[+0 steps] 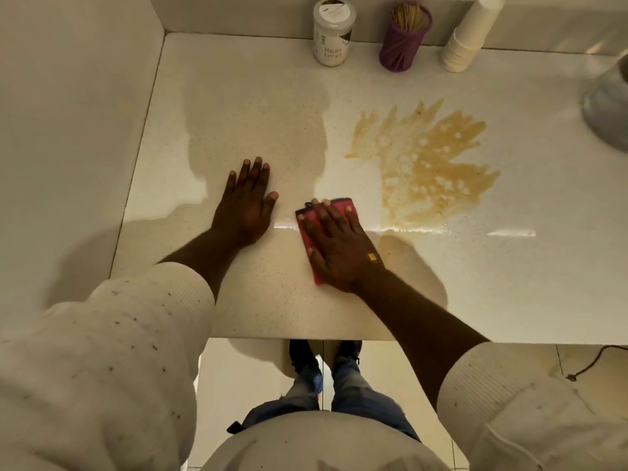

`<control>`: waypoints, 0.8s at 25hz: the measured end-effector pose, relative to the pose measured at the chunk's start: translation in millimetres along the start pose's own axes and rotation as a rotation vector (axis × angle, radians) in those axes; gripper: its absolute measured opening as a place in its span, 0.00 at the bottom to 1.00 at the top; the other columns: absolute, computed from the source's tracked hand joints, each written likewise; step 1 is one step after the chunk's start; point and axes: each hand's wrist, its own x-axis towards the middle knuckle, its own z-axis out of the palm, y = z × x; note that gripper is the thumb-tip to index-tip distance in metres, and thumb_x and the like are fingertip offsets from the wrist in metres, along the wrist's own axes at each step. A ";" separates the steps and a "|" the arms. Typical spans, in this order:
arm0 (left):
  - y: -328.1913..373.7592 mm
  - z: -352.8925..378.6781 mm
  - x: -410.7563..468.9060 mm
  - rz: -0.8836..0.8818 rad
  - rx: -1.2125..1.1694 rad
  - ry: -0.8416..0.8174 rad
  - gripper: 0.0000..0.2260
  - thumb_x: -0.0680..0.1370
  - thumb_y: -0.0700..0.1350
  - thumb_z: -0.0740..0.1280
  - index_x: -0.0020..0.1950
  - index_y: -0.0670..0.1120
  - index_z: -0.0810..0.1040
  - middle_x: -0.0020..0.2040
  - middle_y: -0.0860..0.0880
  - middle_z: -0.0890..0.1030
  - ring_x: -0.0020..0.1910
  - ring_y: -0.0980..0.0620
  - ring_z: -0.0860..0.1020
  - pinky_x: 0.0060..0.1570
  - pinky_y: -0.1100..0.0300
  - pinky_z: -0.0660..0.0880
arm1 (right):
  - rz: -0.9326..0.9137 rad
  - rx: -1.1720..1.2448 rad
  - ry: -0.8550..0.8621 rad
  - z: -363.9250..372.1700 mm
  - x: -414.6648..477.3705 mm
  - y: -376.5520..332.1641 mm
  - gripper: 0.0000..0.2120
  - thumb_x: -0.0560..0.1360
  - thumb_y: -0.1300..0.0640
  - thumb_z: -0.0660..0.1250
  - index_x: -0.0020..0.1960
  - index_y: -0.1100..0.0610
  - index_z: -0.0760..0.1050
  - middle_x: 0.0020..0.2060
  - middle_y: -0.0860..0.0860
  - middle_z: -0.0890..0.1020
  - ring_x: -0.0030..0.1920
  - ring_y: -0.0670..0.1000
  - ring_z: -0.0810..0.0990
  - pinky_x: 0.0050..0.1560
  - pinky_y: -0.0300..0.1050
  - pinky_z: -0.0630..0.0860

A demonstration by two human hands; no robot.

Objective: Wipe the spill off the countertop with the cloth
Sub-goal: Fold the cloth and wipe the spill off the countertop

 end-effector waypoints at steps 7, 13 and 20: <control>-10.7 8.8 -39.9 -0.049 0.024 0.015 0.29 0.84 0.56 0.45 0.82 0.47 0.43 0.83 0.46 0.45 0.82 0.48 0.40 0.80 0.48 0.41 | 0.145 0.000 0.025 -6.7 -2.9 31.1 0.31 0.84 0.41 0.46 0.84 0.52 0.48 0.83 0.57 0.48 0.83 0.58 0.43 0.80 0.65 0.45; -12.2 14.3 -40.5 -0.033 -0.006 0.059 0.29 0.84 0.55 0.46 0.82 0.46 0.46 0.83 0.46 0.47 0.82 0.48 0.43 0.80 0.48 0.45 | 0.198 0.009 0.002 -10.2 45.0 4.9 0.32 0.83 0.41 0.48 0.84 0.50 0.45 0.83 0.57 0.47 0.82 0.58 0.43 0.80 0.63 0.40; -11.1 11.9 -40.5 -0.041 0.012 0.041 0.29 0.83 0.56 0.46 0.82 0.47 0.45 0.83 0.47 0.46 0.82 0.49 0.42 0.80 0.49 0.43 | 0.006 0.042 -0.003 -0.2 9.6 -44.0 0.32 0.83 0.41 0.51 0.84 0.48 0.48 0.83 0.56 0.51 0.83 0.58 0.46 0.80 0.66 0.45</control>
